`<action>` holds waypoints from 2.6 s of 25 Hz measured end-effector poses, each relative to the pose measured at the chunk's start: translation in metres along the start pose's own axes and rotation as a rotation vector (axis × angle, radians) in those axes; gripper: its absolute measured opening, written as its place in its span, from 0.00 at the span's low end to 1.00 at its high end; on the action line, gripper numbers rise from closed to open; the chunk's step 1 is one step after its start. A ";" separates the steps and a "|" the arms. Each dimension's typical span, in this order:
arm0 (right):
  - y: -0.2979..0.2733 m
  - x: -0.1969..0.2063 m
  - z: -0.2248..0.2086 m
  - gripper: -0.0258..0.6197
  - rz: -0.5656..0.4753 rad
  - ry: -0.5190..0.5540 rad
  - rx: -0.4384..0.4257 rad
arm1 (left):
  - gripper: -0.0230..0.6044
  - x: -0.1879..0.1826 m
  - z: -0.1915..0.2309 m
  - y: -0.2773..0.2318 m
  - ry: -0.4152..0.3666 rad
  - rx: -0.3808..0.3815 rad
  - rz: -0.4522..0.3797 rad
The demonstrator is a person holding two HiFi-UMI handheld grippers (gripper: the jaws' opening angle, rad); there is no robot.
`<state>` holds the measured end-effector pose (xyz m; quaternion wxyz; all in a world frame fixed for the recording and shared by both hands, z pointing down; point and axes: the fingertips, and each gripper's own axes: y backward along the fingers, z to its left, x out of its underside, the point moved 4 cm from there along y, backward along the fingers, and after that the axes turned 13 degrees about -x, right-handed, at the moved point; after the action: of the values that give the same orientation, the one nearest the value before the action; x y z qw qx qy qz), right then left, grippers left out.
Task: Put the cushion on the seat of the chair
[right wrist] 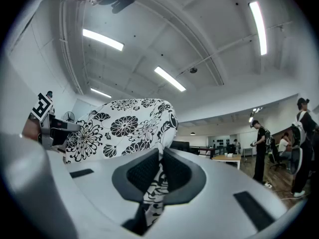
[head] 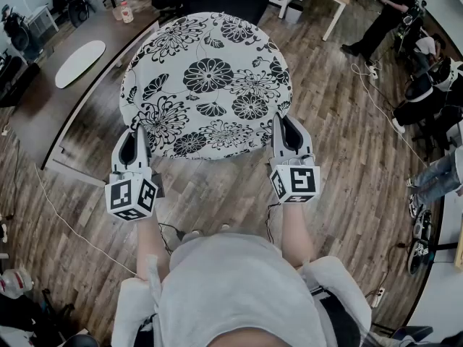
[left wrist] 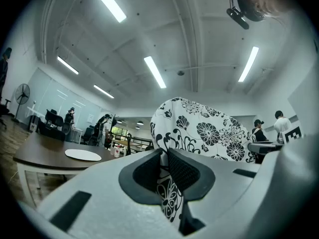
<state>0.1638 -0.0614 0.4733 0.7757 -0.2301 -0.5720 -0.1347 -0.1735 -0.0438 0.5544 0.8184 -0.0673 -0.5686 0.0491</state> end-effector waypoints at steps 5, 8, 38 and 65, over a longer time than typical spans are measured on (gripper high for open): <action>0.002 -0.001 0.001 0.08 0.002 0.008 -0.004 | 0.09 0.001 -0.001 0.003 0.005 -0.003 0.001; 0.001 -0.003 0.002 0.08 0.002 0.011 -0.011 | 0.09 0.000 -0.001 0.004 0.009 -0.008 -0.001; -0.004 0.007 -0.002 0.08 -0.035 -0.037 -0.013 | 0.09 -0.001 -0.003 0.008 0.004 -0.007 -0.019; 0.007 0.011 0.016 0.08 -0.067 -0.056 0.069 | 0.09 0.002 0.006 -0.001 -0.014 0.080 -0.022</action>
<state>0.1572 -0.0468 0.4857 0.7618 -0.1876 -0.6054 -0.1341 -0.1779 -0.0439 0.5584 0.8170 -0.0278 -0.5725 0.0635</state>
